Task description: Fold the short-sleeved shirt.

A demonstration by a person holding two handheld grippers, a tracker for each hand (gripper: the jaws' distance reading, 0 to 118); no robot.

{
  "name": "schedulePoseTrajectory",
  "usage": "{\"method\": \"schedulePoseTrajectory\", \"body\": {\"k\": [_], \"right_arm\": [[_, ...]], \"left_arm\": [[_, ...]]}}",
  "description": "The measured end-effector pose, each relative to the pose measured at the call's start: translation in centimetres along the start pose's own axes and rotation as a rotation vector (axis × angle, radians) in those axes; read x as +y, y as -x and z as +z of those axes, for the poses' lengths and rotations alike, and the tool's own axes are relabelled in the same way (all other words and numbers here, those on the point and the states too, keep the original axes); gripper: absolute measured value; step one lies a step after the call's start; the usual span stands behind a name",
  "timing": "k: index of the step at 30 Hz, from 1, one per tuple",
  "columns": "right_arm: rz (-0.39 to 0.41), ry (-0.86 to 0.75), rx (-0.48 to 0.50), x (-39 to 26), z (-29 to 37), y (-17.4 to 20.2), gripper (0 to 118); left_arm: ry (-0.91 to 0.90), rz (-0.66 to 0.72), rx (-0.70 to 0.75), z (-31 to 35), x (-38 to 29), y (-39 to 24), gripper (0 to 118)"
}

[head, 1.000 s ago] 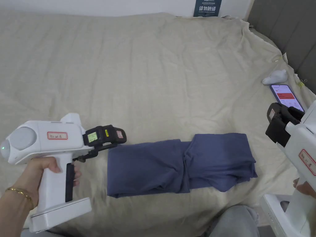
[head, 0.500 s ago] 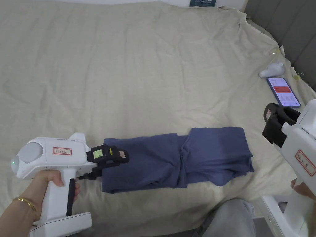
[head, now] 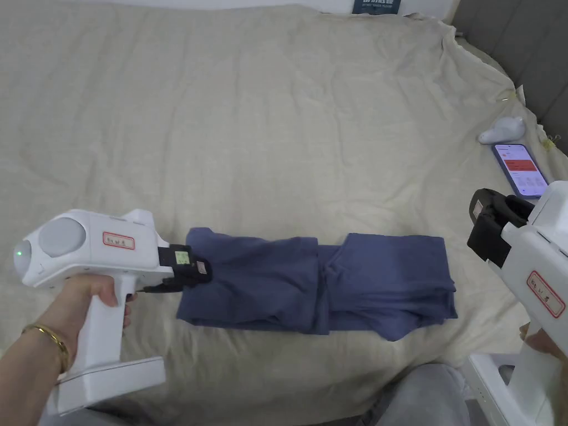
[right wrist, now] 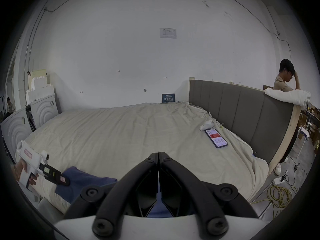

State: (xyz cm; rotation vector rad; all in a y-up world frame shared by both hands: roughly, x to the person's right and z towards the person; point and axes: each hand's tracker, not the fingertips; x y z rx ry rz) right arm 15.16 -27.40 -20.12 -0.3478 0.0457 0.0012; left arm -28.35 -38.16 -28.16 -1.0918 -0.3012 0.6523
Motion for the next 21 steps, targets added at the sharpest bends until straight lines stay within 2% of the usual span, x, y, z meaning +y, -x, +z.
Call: {"method": "schedulePoseTrajectory", "body": {"k": [2,7,13,16,19,21], "right_arm": [[-0.003,-0.006,0.01,0.2,-0.1,0.3,0],[-0.004,-0.017,0.039,0.5,-0.5,1.2,0],[-0.006,-0.022,0.087,0.6,-0.9,2.3,0],[-0.009,-0.026,0.097,0.6,-0.9,2.6,0],[-0.028,-0.03,0.11,0.5,-0.9,2.6,0],[-0.032,-0.035,0.112,0.5,-0.8,2.6,0]], "left_arm": [[-0.029,-0.025,0.094,1.9,0.9,0.7,2],[-0.122,0.037,0.275,7.9,2.2,4.7,2],[-0.222,0.043,0.586,14.9,2.9,6.8,2],[-0.275,-0.022,0.687,17.0,2.5,5.1,2],[-0.265,-0.183,0.786,16.6,1.9,1.8,2],[-0.268,-0.242,0.724,16.1,1.3,-0.7,2]]}}
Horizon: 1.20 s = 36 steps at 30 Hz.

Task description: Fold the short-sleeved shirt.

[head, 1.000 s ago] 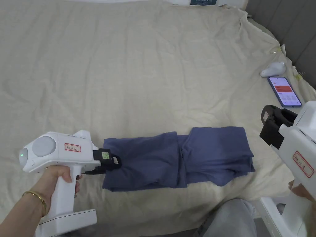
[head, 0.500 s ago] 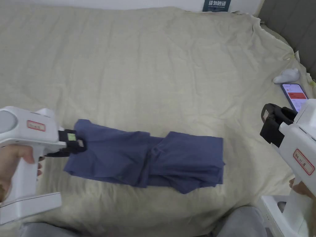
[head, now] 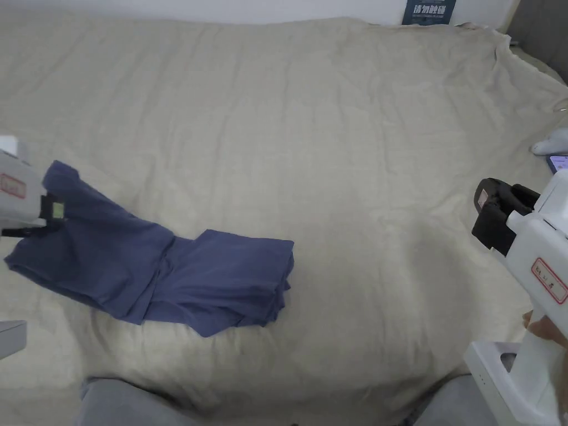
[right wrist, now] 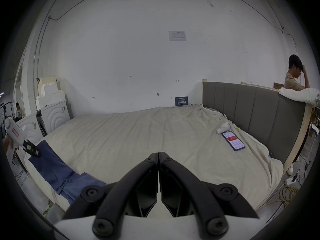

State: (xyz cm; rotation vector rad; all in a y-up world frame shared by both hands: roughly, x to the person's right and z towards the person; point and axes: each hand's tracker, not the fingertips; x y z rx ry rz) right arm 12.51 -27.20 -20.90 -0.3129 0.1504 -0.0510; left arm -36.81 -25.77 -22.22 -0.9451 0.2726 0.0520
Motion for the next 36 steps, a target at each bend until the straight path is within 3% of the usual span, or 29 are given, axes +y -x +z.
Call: {"method": "schedulePoseTrajectory", "body": {"k": [12,17,21,23,26,27,29,30,33,36], "right_arm": [[-0.016,-0.054,-0.048,0.9,2.5,-2.1,0],[-0.028,-0.049,-0.084,0.6,3.3,-3.5,0],[-0.029,-0.038,-0.115,0.3,3.8,-4.4,0],[-0.029,-0.033,-0.128,0.1,4.0,-4.7,0],[-0.029,-0.024,-0.14,0.0,4.1,-5.0,0],[-0.029,-0.024,-0.143,0.0,4.1,-5.0,0],[-0.033,-0.021,-0.143,0.0,4.0,-5.0,0],[-0.035,-0.02,-0.142,0.0,4.0,-5.0,0],[-0.028,-0.023,-0.135,0.0,3.9,-4.4,0],[-0.018,-0.024,-0.122,0.0,3.9,-3.9,0]], "left_arm": [[0.014,-0.147,-0.262,-1.1,-1.0,-14.7,2],[0.095,-0.331,-0.234,-4.6,-3.5,-21.5,2],[0.173,-0.34,-0.243,-8.5,-5.0,-24.6,4],[0.185,-0.356,-0.219,-9.9,-5.9,-25.7,14],[0.186,-0.345,-0.256,-10.5,-6.4,-25.9,61],[0.193,-0.314,-0.313,-10.3,-6.2,-25.8,72],[0.218,-0.206,-0.418,-9.6,-5.5,-25.4,76],[0.212,-0.149,-0.46,-8.7,-4.9,-24.9,90],[0.102,-0.02,-0.565,-6.5,-3.0,-22.8,93],[-0.099,0.026,-0.527,-3.7,-1.1,-20.7,91]]}}
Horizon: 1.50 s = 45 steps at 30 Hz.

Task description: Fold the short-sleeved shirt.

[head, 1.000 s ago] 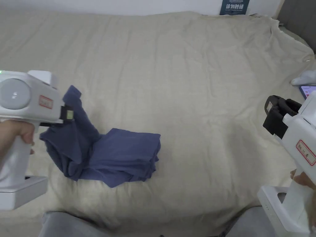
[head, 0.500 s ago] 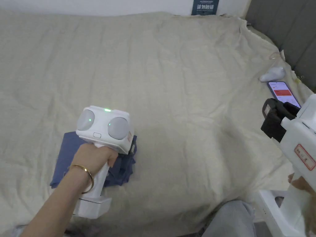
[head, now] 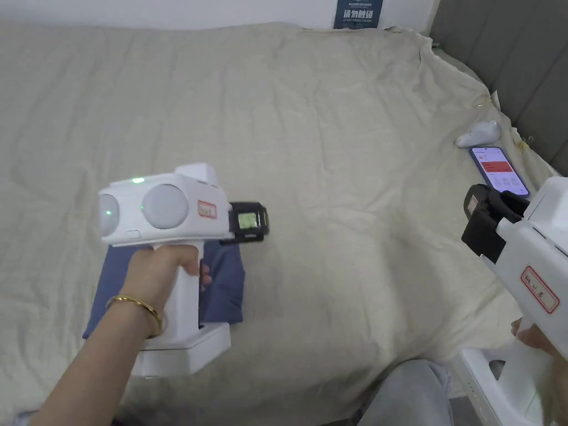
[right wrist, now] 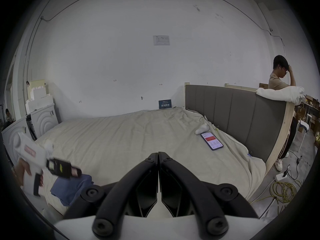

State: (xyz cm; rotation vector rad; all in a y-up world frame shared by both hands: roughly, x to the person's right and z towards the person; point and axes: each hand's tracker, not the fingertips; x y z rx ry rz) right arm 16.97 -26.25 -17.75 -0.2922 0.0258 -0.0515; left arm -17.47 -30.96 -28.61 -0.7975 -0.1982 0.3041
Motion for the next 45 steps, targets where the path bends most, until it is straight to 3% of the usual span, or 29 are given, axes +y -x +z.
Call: {"method": "schedulePoseTrajectory", "body": {"k": [2,5,7,14,19,22,25,27,31,36,43,45], "right_arm": [[0.002,-0.003,0.006,0.0,0.1,0.3,0],[-0.001,-0.005,0.014,0.0,0.1,0.6,0],[0.003,-0.003,0.017,0.0,0.0,0.8,0],[0.023,0.012,0.026,-0.1,-0.1,1.1,0],[0.031,0.022,0.021,0.3,0.6,2.6,0],[0.042,0.037,0.018,-0.2,0.0,1.4,0],[0.041,0.045,0.019,-0.5,-0.2,1.1,0],[0.034,0.05,0.026,-0.6,-0.4,1.3,0],[0.038,0.042,0.045,0.0,0.3,3.2,0],[0.036,0.013,0.084,0.9,1.0,5.8,0],[0.026,-0.006,0.163,1.2,-0.1,10.5,0],[0.017,-0.012,0.183,0.7,-1.7,9.6,0]], "left_arm": [[-0.101,-0.055,0.064,1.2,0.6,0.2,77],[-0.174,-0.145,0.188,1.1,-0.4,0.5,21],[-0.176,-0.163,0.229,0.2,-2.1,0.6,2],[0.006,-0.238,0.183,-5.3,-10.0,0.3,0],[0.034,-0.328,0.199,-7.5,-13.4,-1.3,0],[0.03,-0.391,0.215,-8.1,-14.2,-2.2,0],[0.072,-0.271,0.108,-7.9,-12.8,-2.6,0],[0.058,-0.138,-0.055,-6.6,-11.4,-3.0,0],[-0.081,-0.128,-0.147,-2.7,-8.0,-3.7,0],[-0.309,-0.094,-0.066,3.8,-3.2,-0.8,0],[-0.508,-0.154,0.28,9.6,-3.2,4.3,0],[-0.528,-0.14,0.324,10.9,-4.0,5.6,0]]}}
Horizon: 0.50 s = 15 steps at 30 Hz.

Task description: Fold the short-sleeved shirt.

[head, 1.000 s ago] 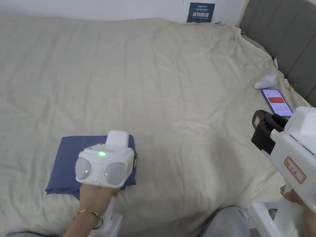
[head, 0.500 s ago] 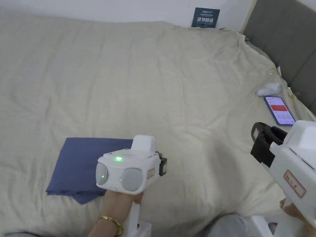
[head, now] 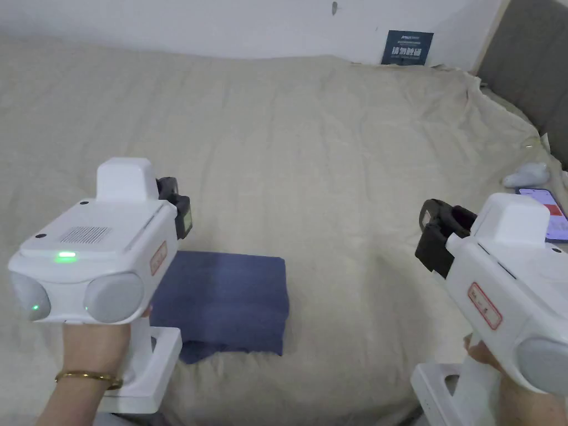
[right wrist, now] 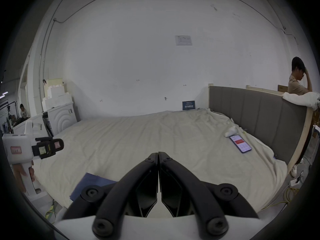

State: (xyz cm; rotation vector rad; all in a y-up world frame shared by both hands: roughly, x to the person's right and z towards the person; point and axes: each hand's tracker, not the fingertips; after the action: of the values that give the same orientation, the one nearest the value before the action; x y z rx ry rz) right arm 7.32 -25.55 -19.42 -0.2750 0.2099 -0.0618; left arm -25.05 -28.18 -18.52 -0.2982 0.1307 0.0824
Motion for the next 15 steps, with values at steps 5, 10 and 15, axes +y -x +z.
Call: {"method": "schedulePoseTrajectory", "body": {"k": [5,10,15], "right_arm": [[0.012,-0.036,0.06,-1.0,-2.9,4.7,0],[-0.012,-0.016,0.163,-3.8,-6.4,10.4,0],[0.003,0.125,0.217,-8.8,-10.1,15.3,0]], "left_arm": [[-0.029,-0.028,0.086,2.2,-1.5,2.6,0],[-0.033,0.002,0.113,3.7,-2.5,4.3,0],[-0.016,0.019,0.128,4.5,-3.0,5.5,0]]}}
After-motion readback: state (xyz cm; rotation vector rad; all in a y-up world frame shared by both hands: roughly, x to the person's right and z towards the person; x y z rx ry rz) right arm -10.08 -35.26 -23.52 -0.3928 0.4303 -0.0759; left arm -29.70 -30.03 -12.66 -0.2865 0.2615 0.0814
